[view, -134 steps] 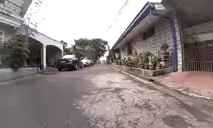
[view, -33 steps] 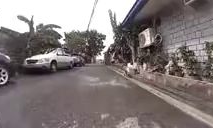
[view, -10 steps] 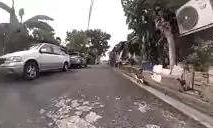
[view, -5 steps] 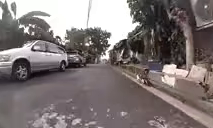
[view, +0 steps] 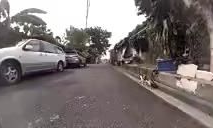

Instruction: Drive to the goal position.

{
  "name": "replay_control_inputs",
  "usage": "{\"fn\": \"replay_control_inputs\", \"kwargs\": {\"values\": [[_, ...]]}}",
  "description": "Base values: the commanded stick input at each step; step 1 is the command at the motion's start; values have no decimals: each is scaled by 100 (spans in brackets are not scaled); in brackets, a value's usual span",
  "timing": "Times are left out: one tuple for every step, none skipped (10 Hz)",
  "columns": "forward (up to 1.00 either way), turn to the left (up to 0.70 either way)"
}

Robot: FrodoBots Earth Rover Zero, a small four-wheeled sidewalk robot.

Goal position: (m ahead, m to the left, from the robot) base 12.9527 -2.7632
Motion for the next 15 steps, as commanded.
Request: {"fn": "replay_control_inputs", "kwargs": {"values": [[100,0],[100,0],[100,0],[100,0],[100,0],[100,0],[100,0],[100,0],[100,0],[100,0],[100,0],[100,0],[100,0],[100,0],[100,0]]}}
